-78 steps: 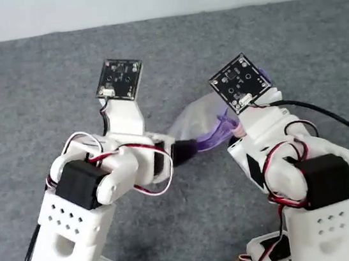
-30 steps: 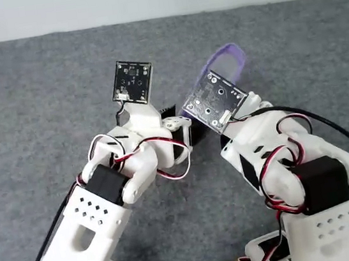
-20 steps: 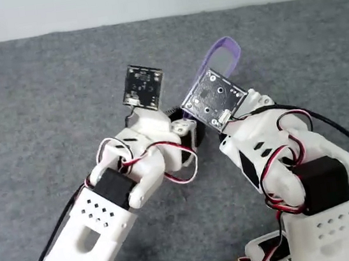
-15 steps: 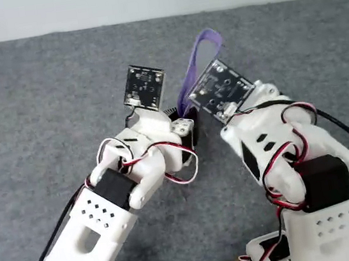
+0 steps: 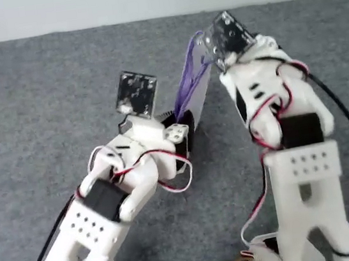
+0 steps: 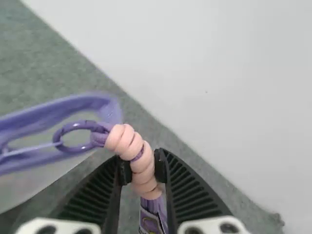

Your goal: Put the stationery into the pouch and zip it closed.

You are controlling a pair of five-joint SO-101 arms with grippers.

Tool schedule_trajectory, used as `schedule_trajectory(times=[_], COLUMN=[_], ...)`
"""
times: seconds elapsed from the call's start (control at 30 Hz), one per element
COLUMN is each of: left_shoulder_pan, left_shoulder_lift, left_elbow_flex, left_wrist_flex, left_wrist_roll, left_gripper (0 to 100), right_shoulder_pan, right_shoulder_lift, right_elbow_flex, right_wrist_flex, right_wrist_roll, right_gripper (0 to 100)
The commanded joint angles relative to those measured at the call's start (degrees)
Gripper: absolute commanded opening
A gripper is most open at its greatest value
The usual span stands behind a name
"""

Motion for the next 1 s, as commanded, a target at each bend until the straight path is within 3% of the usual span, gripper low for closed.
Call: schedule_trajectory(times=[0.0,0.33,0.53,0.97], left_shoulder_pan=[0.26,0.26,0.26,0.18], left_shoulder_lift=[-5.98,-14.33,-16.53,-17.67], left_elbow_flex=[2.15,9.1,9.8,9.89], left_wrist_flex=[1.49,1.49,5.45,6.86], left_wrist_roll=[-0.18,-0.18,-0.18,-0.18], left_gripper=[1,1,1,1], right_shoulder_pan=[4.62,9.01,13.41,15.69], right_shoulder_lift=[3.38,14.2,22.81,25.36], right_elbow_flex=[-1.41,-1.41,-1.41,-2.2], right_wrist_flex=[-8.48,-20.09,-29.67,-30.55], right_wrist_roll=[0.7,0.97,5.54,5.27], right_gripper=[0.8,0.8,0.8,0.8])
